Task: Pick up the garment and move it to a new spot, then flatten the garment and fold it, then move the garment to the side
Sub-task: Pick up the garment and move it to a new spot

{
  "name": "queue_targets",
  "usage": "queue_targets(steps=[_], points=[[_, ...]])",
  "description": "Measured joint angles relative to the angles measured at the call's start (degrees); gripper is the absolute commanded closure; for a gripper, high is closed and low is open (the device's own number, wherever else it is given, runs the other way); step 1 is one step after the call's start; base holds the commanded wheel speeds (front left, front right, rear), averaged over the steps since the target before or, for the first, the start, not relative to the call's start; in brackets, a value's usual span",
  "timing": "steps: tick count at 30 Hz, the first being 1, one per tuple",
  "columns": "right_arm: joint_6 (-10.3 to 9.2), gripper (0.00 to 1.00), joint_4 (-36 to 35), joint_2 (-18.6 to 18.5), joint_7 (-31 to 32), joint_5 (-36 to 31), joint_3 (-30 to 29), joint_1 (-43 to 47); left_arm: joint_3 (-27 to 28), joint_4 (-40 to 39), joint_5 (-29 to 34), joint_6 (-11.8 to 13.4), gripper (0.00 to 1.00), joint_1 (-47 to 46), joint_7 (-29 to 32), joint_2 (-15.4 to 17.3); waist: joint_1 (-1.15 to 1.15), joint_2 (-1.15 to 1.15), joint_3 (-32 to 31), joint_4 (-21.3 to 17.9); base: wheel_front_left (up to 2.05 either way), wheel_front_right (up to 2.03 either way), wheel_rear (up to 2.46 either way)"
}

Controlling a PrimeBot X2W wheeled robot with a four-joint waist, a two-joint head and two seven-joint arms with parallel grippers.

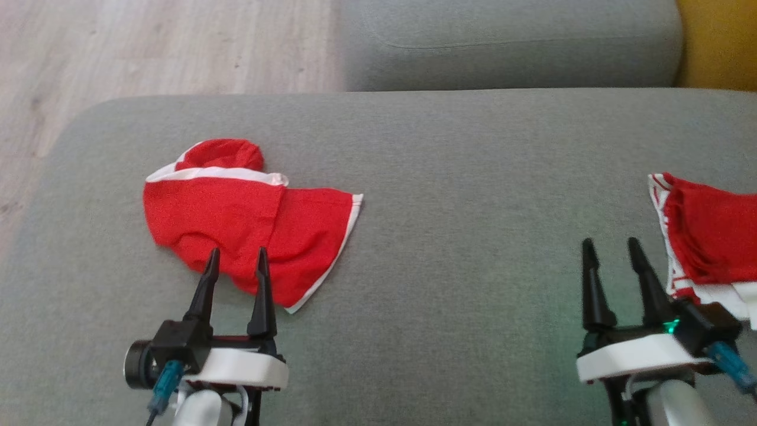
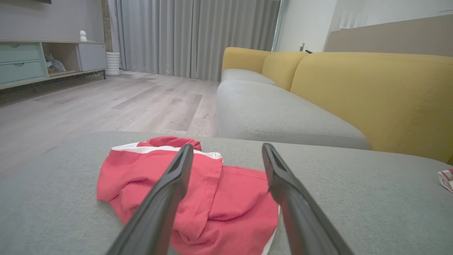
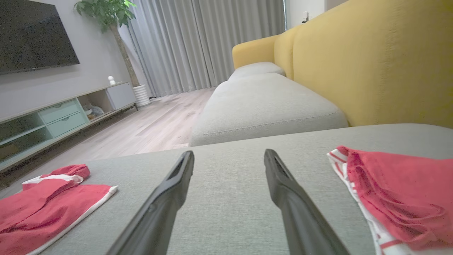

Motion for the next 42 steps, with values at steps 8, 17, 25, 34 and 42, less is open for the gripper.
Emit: queue_targets(steps=[8,17,25,34,42], points=[[0.0,0.0,-0.4,0.0,0.0,0.2,3.8,0.2,0.1,0.2,0.0,0.4,0.0,0.0,0.0,0.0,0.0,0.0,-0.5,4.9,0.0,0.0,0.0],[0.0,0.0,-0.7,0.0,0.0,1.0,5.1,1.4,1.3,1.2,0.7,0.5,0.0,0.1,0.0,0.0,0.0,0.0,-1.6,13.0,0.0,0.0,0.0],[0.0,0.0,-0.9,0.0,0.0,1.8,6.1,1.9,2.1,1.4,0.7,0.4,0.0,1.9,0.0,0.0,0.0,0.0,-3.0,17.1,0.0,0.0,0.0],[0.0,0.0,-0.9,0.0,0.0,2.2,6.9,3.7,2.1,1.3,0.7,0.4,0.0,2.5,0.0,0.1,0.0,0.0,-4.9,19.3,0.0,0.0,0.0],[0.0,0.0,-1.2,0.0,0.0,1.9,5.8,3.2,1.6,3.1,2.1,-2.5,0.0,-0.7,0.1,0.7,0.0,0.0,-1.4,17.1,0.0,0.0,0.0]])
